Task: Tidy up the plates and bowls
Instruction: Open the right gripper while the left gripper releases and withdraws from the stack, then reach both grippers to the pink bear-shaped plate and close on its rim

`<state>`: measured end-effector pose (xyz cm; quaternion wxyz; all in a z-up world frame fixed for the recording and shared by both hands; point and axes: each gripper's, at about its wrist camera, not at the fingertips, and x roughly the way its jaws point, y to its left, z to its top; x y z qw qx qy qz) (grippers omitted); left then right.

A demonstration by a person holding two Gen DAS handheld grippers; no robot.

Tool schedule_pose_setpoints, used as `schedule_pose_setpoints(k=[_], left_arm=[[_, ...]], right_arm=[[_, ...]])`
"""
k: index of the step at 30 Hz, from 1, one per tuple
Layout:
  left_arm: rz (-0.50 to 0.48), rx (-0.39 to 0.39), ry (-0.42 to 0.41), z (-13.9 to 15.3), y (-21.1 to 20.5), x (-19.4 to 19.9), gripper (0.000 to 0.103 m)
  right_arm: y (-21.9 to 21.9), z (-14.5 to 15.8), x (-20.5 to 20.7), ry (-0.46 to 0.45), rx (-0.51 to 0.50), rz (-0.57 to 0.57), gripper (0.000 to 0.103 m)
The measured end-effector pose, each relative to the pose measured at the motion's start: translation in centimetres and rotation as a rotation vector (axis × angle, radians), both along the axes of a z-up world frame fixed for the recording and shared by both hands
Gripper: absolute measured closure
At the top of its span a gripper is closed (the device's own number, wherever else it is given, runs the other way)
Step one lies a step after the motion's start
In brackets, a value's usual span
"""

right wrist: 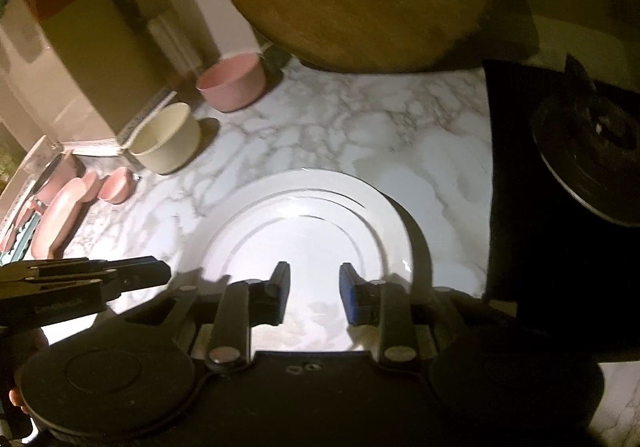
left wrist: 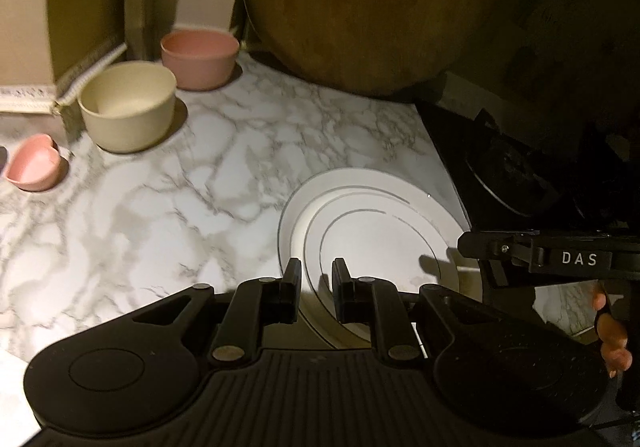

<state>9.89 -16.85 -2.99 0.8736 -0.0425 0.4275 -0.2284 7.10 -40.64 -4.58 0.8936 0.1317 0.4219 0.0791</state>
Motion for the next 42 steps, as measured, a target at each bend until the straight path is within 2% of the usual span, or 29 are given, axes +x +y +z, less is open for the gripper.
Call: schedule_pose_setpoints(k=[7, 9, 11, 13, 15, 18, 20, 21, 23, 25, 29, 35, 42], left_arm=[[0.038, -0.003, -0.060, 1.7, 2.4, -1.8, 0.084], [0.050, -0.007, -0.077, 2.2, 3.1, -2.3, 0.078], [0.068, -0.012, -0.099, 2.7, 3.8, -2.9, 0.060], [0.089, -0.008, -0.128, 3.2, 4.5, -3.5, 0.047], [0.101, -0.003, -0.156, 3.8, 5.1, -4.2, 0.046], [0.120, -0.005, -0.183, 4.6, 6.2, -5.1, 0.044], [0.140, 0.002, -0.205, 5.0, 7.0, -5.6, 0.033], [0.154, 0.006, -0.219, 5.2, 7.4, -6.0, 0.031], [0.175, 0.009, -0.238, 5.5, 8.4, -6.5, 0.030], [0.197, 0.012, -0.245, 5.7, 9.4, -6.9, 0.030], [0.254, 0.022, -0.260, 5.8, 11.6, -7.7, 0.023], [0.342, 0.030, -0.254, 5.8, 14.9, -7.8, 0.023], [0.464, 0.043, -0.224, 5.0, 18.7, -7.6, 0.023]], right_arm=[[2.9, 2.4, -1.5, -0.085, -0.017, 0.041, 0.060], [3.8, 3.0, -1.9, -0.112, -0.025, 0.051, 0.054], [4.7, 3.5, -2.3, -0.132, -0.029, 0.061, 0.047], [5.6, 4.1, -2.7, -0.154, -0.035, 0.072, 0.042], [6.4, 4.5, -3.1, -0.172, -0.036, 0.085, 0.039], [7.9, 5.1, -3.5, -0.199, -0.046, 0.100, 0.028], [8.8, 5.5, -3.7, -0.217, -0.054, 0.111, 0.020], [9.4, 5.6, -3.8, -0.227, -0.059, 0.118, 0.018], [10.5, 6.0, -4.1, -0.249, -0.071, 0.129, 0.010], [11.4, 6.3, -4.2, -0.272, -0.075, 0.144, 0.006], [13.4, 7.0, -4.2, -0.301, -0.073, 0.179, 0.002], [16.8, 7.4, -3.1, -0.320, -0.067, 0.245, 0.000], [20.4, 7.1, -0.5, -0.298, -0.043, 0.330, 0.000]])
